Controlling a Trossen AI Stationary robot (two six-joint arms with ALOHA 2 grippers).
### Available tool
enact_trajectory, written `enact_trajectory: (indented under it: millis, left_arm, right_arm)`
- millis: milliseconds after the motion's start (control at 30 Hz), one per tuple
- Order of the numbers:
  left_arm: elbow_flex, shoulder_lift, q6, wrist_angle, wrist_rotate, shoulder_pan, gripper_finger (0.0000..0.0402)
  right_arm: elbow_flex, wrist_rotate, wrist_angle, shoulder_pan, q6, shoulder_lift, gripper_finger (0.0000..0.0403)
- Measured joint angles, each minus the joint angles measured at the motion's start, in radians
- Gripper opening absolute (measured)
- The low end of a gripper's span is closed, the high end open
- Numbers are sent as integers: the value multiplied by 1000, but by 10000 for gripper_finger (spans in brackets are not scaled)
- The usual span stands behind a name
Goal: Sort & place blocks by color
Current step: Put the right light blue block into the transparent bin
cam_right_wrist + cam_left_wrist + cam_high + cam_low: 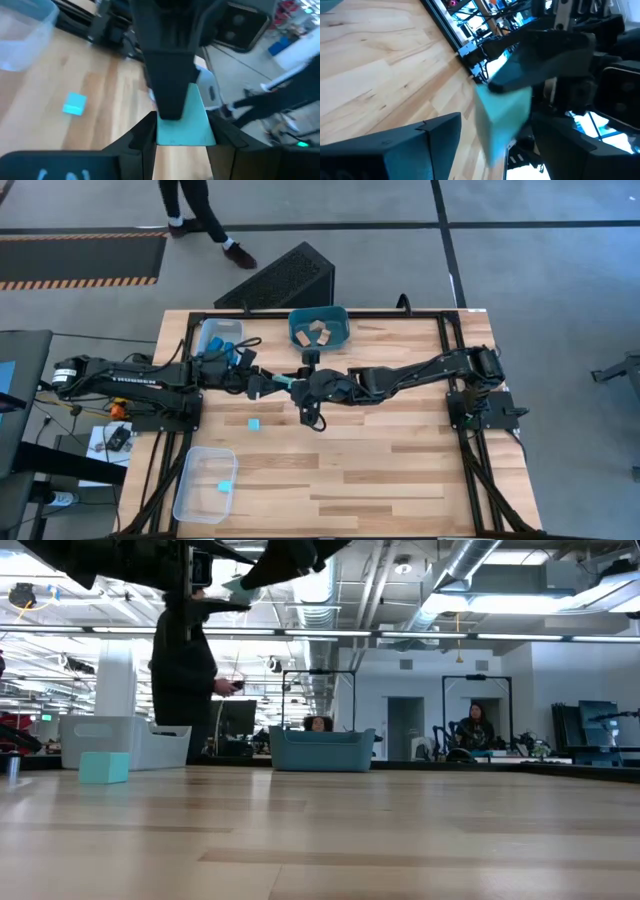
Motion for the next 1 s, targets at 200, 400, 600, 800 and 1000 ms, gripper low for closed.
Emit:
enact_trajectory:
  millis: [200,400,600,800,1000]
  left_arm:
    - [0,0,0,22,0,0,223]
    - [0,1,33,108,-2,0,178]
    - [0,0,40,106,17,1,108]
    - [0,-1,52,98,33,2,96]
    - [0,0,85,98,24,-1,109]
  right_arm:
    - [0,19,20,4,-73,-12,140]
    - [0,17,34,14,-105,-12,147]
    - [1,19,37,14,-101,-13,142]
    - [0,19,36,13,-85,-13,157]
    - [0,15,43,10,-7,-10,189]
